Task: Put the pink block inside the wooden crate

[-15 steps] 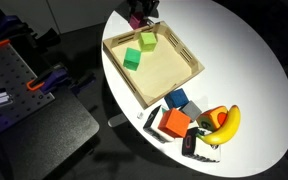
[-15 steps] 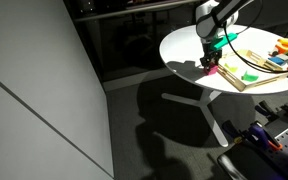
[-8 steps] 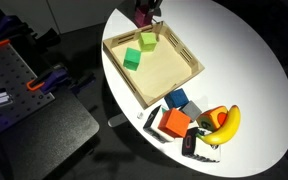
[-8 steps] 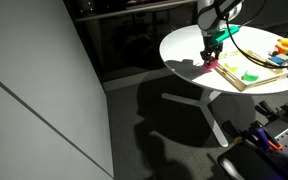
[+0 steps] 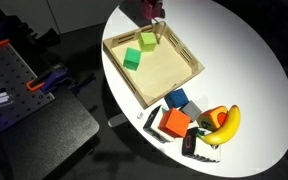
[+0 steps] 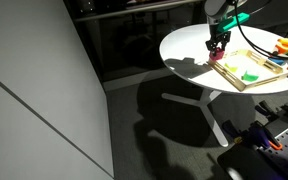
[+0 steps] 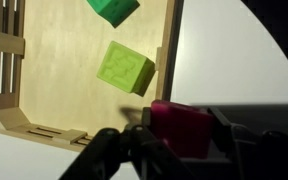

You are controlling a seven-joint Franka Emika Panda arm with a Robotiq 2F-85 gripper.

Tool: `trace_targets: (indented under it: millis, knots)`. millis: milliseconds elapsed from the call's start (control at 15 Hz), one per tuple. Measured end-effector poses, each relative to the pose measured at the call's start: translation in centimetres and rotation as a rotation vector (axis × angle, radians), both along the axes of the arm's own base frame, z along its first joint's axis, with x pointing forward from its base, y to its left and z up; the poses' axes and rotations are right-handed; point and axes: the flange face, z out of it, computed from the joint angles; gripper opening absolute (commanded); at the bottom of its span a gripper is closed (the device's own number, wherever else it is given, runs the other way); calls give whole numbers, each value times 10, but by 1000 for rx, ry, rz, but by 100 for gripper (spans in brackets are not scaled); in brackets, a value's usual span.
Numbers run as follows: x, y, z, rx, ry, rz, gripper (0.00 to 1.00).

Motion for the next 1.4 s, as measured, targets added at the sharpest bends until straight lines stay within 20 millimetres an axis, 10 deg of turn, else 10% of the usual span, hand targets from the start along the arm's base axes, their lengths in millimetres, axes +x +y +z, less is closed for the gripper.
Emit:
trace_targets:
  millis: [467, 600, 867, 1400]
  knots:
    - [-39, -36, 1, 5, 79, -80, 33]
    - [-51, -47, 4, 8, 87, -103, 83]
    - [-70, -56, 15, 17, 84, -126, 99]
    - [-85, -41, 62, 48, -48, -84, 100]
